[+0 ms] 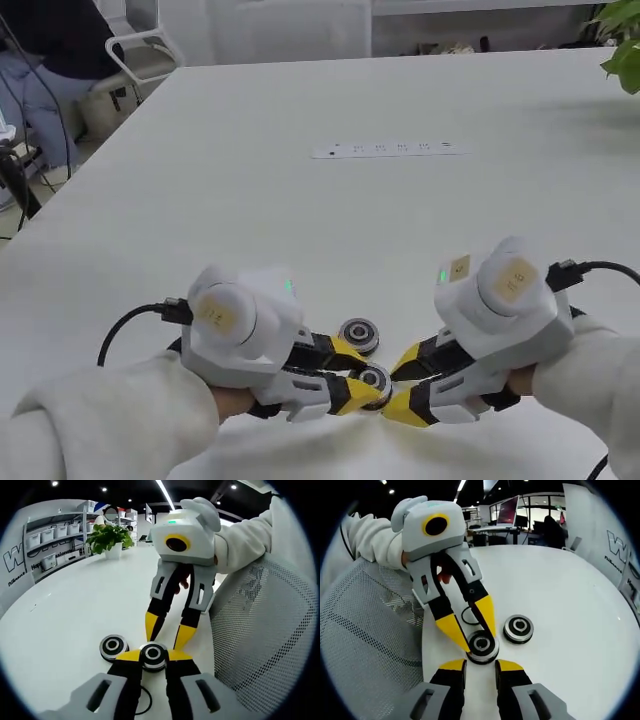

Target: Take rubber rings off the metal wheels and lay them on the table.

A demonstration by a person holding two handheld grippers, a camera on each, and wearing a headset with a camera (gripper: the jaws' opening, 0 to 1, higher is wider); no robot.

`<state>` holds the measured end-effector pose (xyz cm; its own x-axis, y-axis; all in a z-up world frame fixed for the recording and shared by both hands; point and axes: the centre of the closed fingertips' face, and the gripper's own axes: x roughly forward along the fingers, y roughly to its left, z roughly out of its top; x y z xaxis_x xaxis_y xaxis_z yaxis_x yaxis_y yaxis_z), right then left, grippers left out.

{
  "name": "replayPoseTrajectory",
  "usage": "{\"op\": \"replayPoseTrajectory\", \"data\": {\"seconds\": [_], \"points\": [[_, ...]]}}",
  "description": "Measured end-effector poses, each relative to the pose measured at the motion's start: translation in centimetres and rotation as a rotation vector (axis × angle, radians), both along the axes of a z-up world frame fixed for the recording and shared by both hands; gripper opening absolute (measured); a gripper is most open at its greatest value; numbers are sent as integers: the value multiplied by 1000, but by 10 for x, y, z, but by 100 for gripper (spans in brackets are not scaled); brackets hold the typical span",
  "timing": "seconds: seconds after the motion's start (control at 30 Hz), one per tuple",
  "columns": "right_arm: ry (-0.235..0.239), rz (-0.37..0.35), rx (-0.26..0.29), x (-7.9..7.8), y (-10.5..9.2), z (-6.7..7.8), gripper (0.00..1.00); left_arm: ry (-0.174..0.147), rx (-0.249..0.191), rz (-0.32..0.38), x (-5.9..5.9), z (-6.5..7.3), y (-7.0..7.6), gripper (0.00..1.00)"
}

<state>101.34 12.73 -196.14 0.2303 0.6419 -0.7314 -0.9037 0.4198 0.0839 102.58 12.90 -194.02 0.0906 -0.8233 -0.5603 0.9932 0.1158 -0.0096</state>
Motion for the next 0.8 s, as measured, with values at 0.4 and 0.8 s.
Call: {"op": "replayPoseTrajectory", "data": {"seconds": [0.4, 0.8], "points": [[-22, 9, -15, 2, 0, -2, 18, -38, -7, -12, 0, -1, -1, 7], [-2, -20, 25, 3, 3, 2, 20, -39, -26, -14, 0, 0, -1, 7]]}}
